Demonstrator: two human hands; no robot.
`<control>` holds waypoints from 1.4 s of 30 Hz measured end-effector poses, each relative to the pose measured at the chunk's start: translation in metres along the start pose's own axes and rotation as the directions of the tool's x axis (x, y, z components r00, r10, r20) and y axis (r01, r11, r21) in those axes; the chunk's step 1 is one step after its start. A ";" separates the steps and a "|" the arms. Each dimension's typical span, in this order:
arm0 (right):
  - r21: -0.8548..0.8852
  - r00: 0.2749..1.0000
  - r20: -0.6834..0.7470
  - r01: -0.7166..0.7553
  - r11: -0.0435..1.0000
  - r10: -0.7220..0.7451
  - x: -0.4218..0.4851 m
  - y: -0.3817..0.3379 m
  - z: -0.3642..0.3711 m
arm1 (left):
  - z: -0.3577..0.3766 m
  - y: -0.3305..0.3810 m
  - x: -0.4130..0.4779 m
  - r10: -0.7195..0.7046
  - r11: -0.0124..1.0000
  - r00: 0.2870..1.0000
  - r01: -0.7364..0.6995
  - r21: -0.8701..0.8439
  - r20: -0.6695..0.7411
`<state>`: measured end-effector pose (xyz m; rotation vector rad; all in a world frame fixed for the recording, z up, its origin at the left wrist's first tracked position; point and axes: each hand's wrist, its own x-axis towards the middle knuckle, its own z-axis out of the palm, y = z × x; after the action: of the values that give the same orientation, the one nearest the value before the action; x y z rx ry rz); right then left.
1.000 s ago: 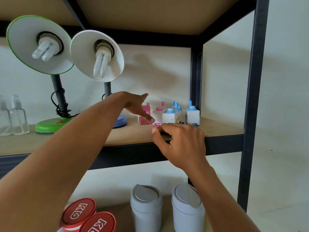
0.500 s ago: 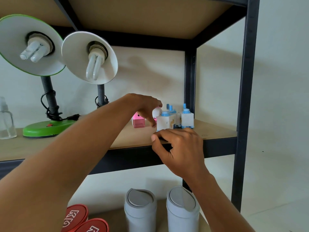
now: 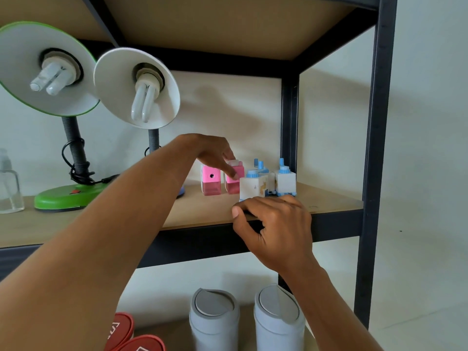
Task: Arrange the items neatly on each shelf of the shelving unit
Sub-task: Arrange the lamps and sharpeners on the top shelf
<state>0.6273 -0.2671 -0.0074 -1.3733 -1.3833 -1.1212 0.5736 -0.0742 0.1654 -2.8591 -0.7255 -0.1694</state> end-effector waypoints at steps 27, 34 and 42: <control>0.011 0.998 -0.047 -0.049 0.999 0.049 -0.017 0.034 -0.016 | -0.003 0.046 -0.049 0.296 0.933 0.952 -0.305 -0.189 -0.074; -0.012 0.994 -0.099 -0.038 0.999 0.036 -0.020 0.035 -0.009 | 0.009 0.045 -0.044 0.281 0.943 0.959 -0.283 -0.176 -0.033; -0.019 0.991 -0.133 -0.029 0.999 0.026 -0.020 0.035 -0.005 | 0.018 0.048 -0.046 0.285 0.946 0.949 -0.301 -0.120 -0.131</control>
<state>0.6630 -0.2773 -0.0252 -1.3041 -1.2575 -1.1896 0.5583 -0.1332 0.1330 -3.0157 -0.2687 -0.3460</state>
